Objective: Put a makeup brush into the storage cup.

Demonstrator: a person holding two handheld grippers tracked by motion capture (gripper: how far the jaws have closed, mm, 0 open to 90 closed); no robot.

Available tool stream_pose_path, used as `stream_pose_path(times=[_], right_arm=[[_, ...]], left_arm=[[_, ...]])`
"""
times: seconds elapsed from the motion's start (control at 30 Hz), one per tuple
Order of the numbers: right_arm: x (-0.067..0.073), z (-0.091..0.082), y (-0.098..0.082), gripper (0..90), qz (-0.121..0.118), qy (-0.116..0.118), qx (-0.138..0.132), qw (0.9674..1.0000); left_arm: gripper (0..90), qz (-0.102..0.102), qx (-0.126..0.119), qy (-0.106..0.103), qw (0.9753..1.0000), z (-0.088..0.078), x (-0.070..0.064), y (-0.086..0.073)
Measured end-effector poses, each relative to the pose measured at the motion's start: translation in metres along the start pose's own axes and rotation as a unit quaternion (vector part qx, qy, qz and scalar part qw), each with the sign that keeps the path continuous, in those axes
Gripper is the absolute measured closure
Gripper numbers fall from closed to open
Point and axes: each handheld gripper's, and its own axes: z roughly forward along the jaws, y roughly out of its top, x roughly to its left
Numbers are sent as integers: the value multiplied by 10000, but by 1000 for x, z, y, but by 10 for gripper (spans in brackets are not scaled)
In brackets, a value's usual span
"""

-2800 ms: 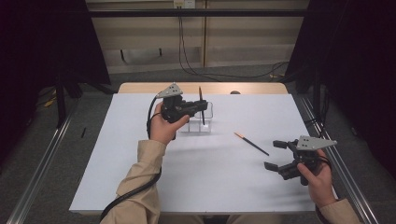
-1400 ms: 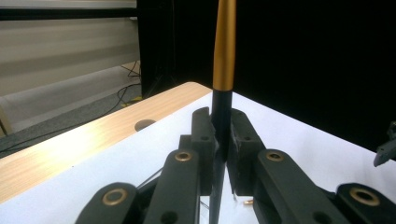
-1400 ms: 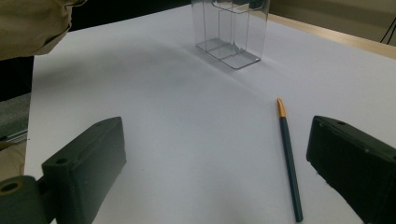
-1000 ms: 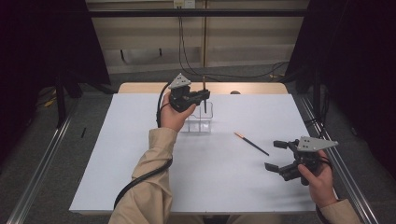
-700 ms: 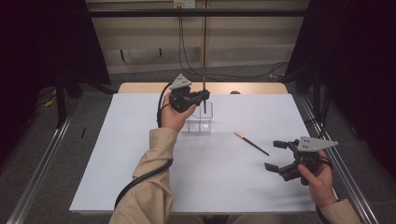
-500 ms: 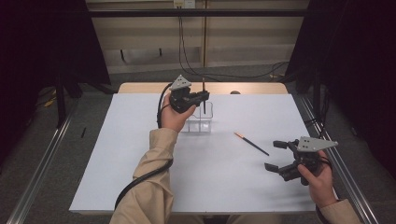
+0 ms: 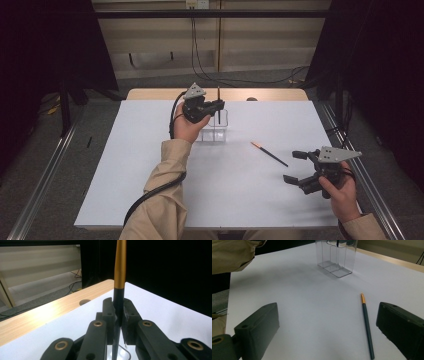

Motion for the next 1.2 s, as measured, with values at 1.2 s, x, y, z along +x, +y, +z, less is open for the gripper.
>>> stream_pose_path(times=[1.2], right_arm=[[1,0,1,37,-60,13,1,10000]], left_arm=[[828,-89,127,3,9999,7,1,-20]])
